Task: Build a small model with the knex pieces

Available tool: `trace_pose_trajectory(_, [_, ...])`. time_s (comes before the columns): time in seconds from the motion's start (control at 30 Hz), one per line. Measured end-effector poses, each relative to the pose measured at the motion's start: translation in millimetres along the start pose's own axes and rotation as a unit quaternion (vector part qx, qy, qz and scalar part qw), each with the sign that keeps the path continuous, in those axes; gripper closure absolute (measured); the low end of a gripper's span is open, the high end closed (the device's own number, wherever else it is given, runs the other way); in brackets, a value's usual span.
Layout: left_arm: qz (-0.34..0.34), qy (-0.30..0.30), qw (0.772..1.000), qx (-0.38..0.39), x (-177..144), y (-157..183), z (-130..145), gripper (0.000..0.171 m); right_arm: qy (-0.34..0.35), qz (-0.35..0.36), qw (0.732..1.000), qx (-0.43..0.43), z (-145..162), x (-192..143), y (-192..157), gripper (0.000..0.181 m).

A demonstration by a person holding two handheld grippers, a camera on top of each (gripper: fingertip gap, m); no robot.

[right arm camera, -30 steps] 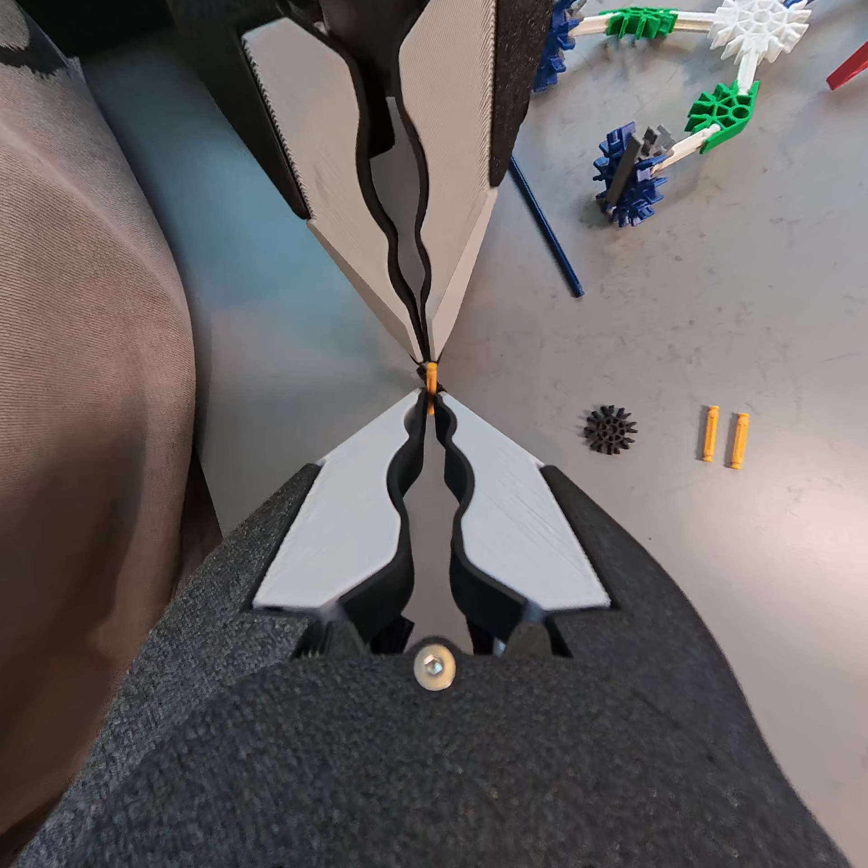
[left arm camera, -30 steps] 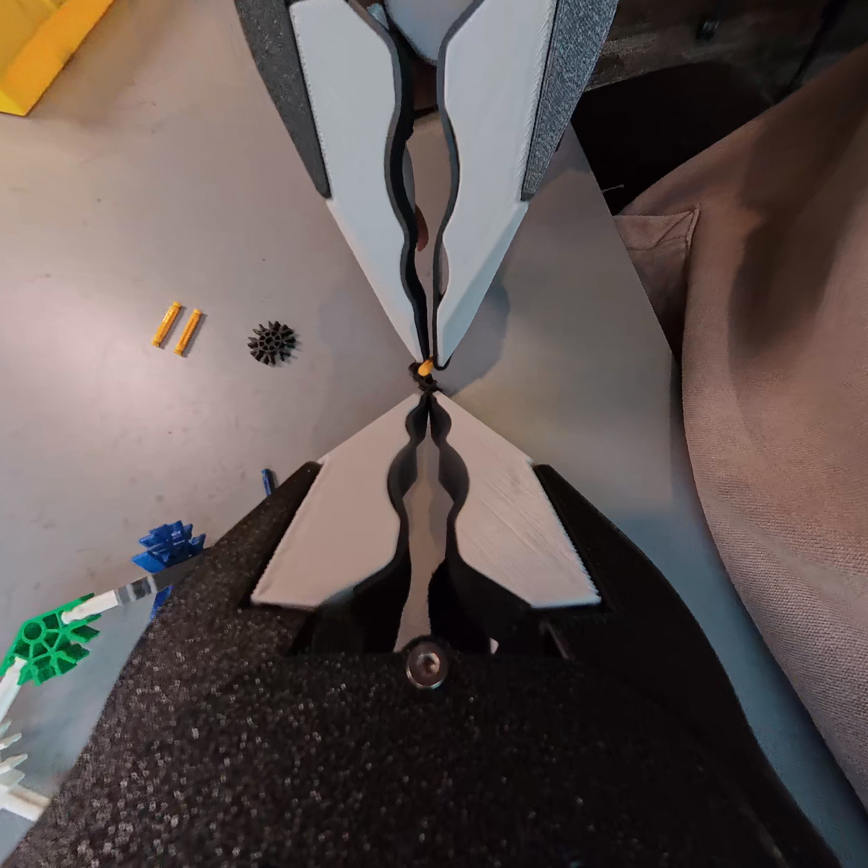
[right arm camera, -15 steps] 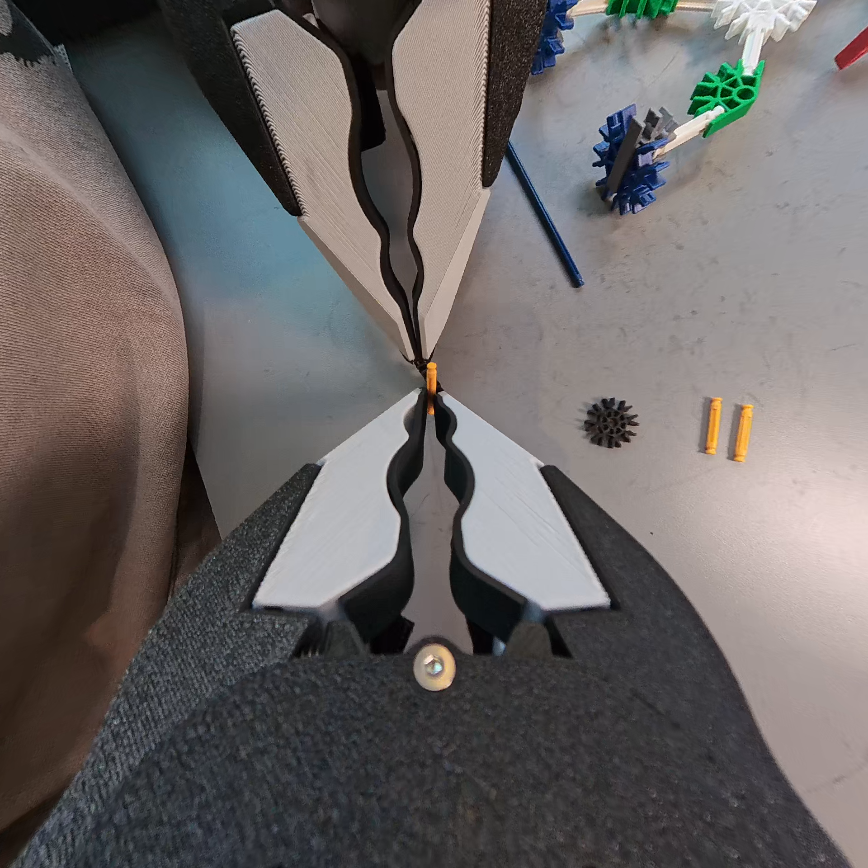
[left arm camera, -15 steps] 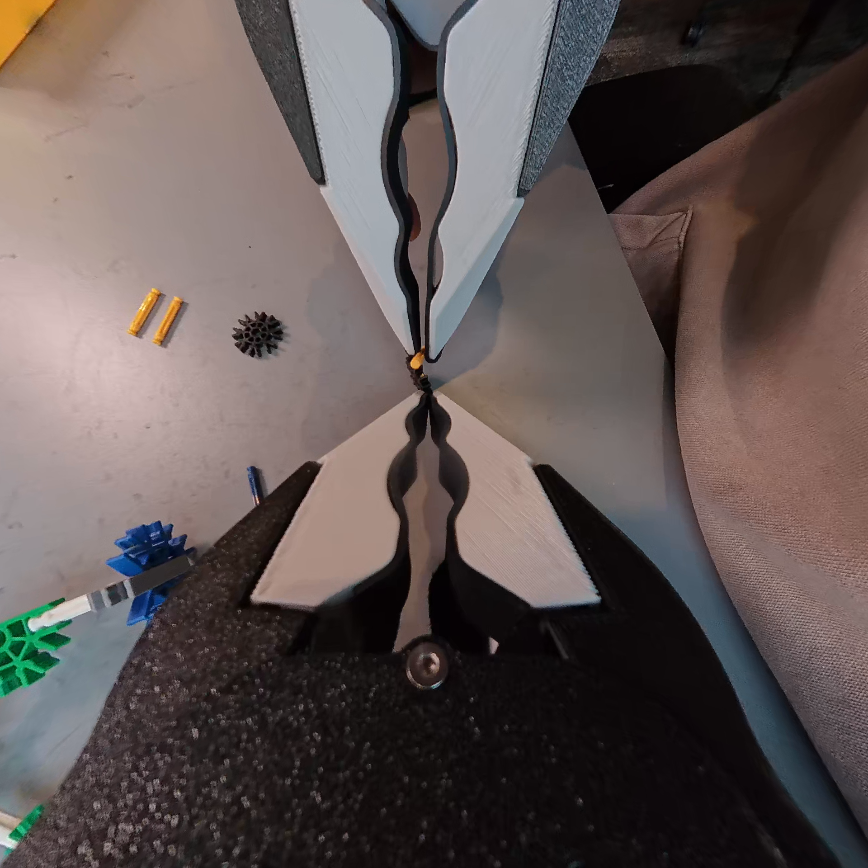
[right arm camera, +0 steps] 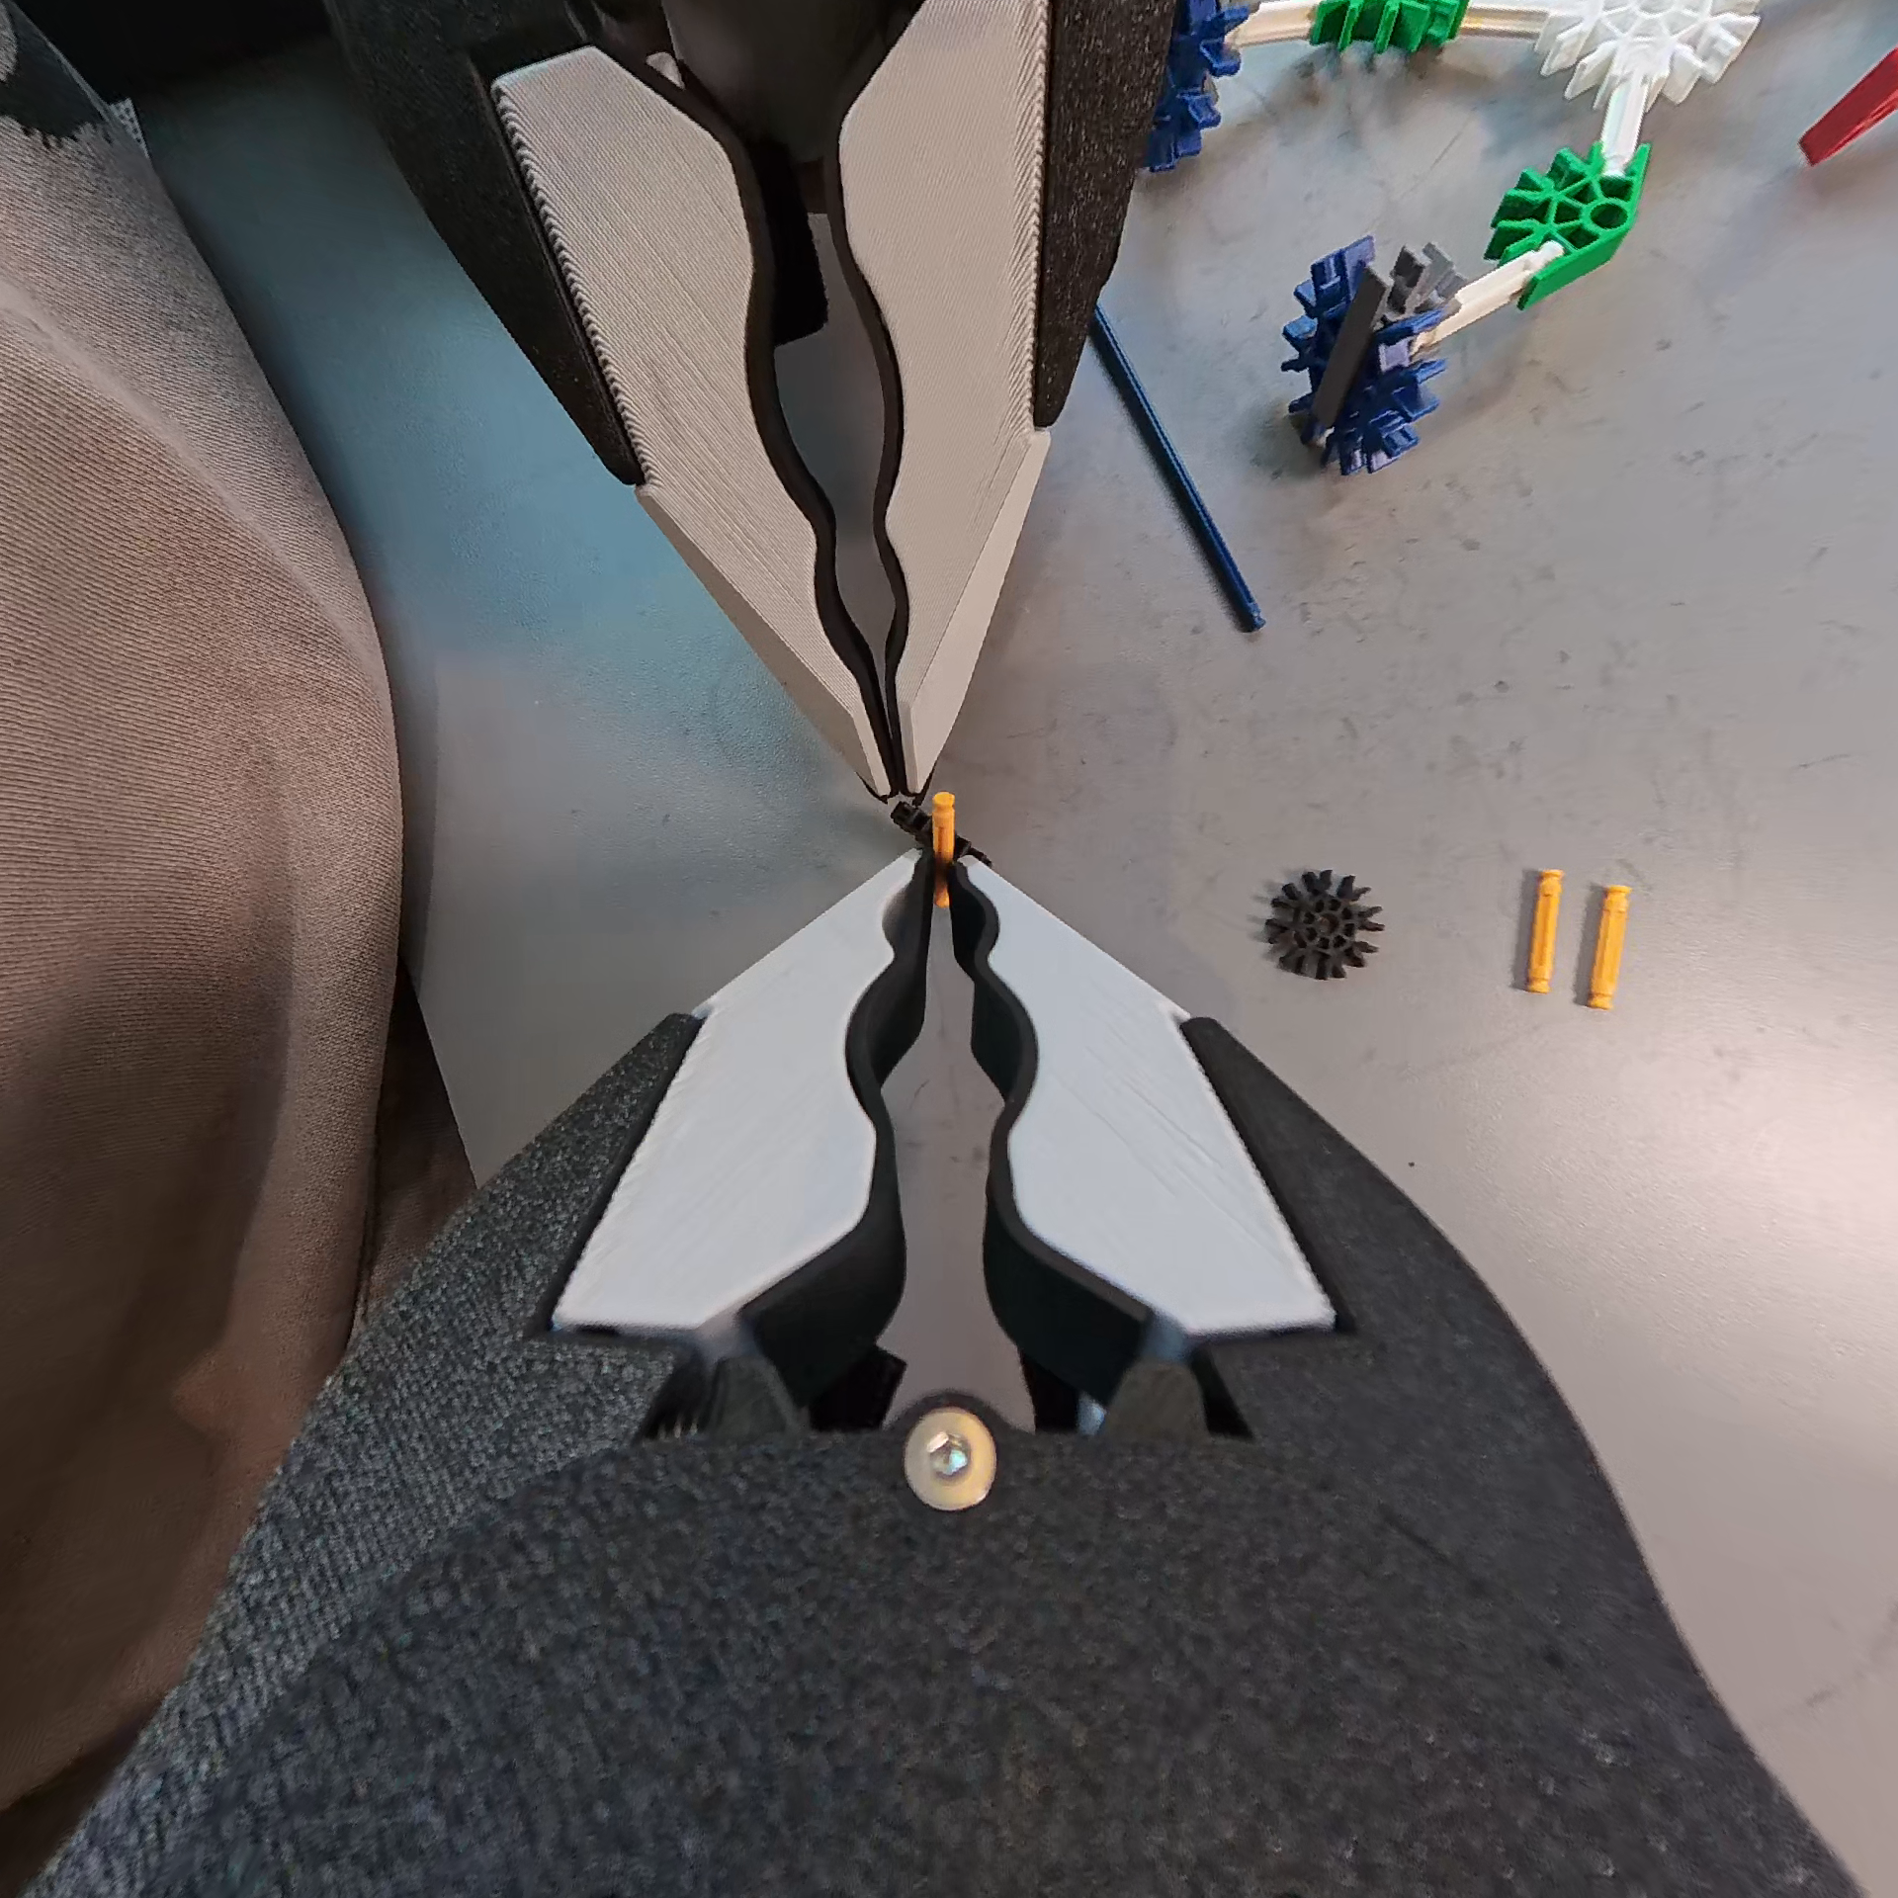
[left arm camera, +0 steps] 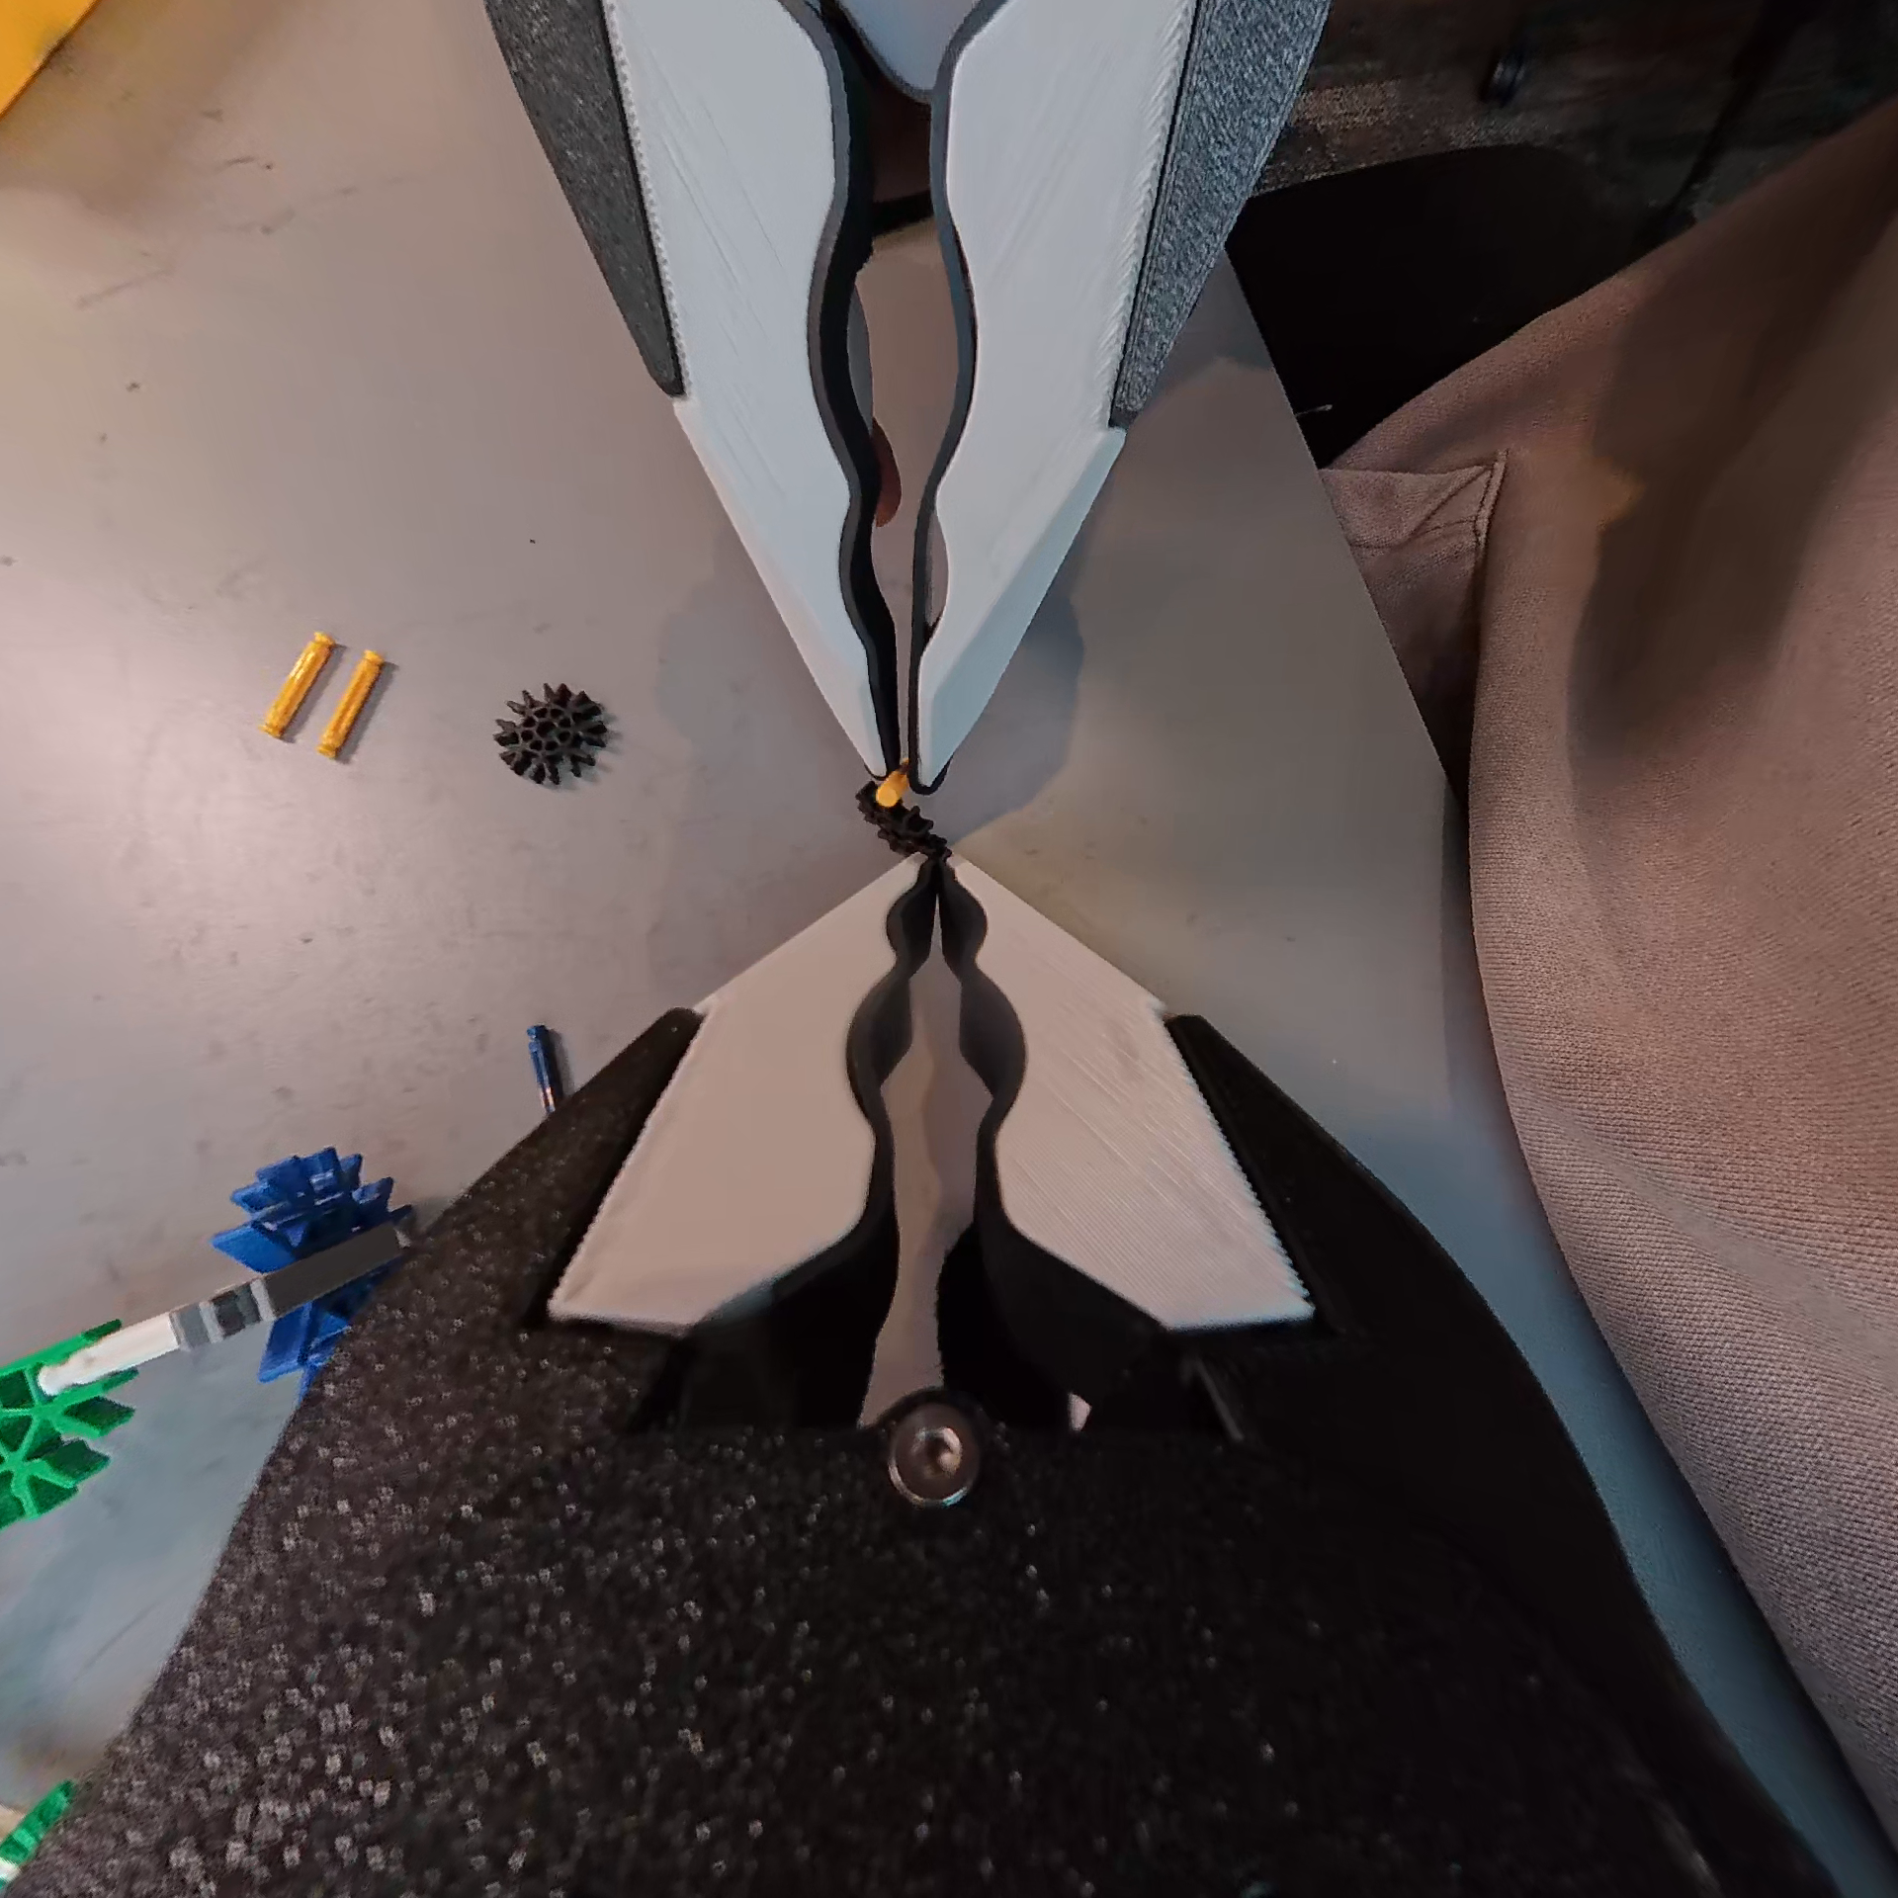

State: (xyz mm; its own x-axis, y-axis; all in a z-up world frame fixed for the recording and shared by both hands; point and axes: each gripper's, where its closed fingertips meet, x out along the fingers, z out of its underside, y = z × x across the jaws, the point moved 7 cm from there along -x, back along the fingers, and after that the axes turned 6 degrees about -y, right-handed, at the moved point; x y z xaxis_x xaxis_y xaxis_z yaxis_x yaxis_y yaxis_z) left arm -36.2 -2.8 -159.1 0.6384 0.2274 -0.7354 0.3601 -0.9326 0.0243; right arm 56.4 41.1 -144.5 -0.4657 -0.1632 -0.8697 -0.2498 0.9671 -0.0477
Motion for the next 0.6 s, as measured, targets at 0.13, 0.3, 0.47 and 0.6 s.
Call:
trace_pose_trajectory(0.13, [-0.002, 0.000, 1.000, -0.001, -1, -1, 0, 0.171, -0.001, 0.002, 1.000, 0.002, 1, -2, 1, 0.180])
trace_pose_trajectory(0.3, [0.004, 0.031, 0.999, -0.020, -7, -6, -2, 0.171, 0.004, -0.009, 0.999, 0.032, 2, -6, -2, 0.180])
trace_pose_trajectory(0.47, [0.022, 0.075, 0.996, -0.053, -13, -12, -5, 0.169, 0.013, -0.018, 0.997, 0.075, 4, -3, -2, 0.180])
trace_pose_trajectory(0.6, [0.025, 0.061, 0.996, -0.060, -10, -12, -2, 0.168, 0.010, -0.022, 0.996, 0.090, 7, 0, -3, 0.180])
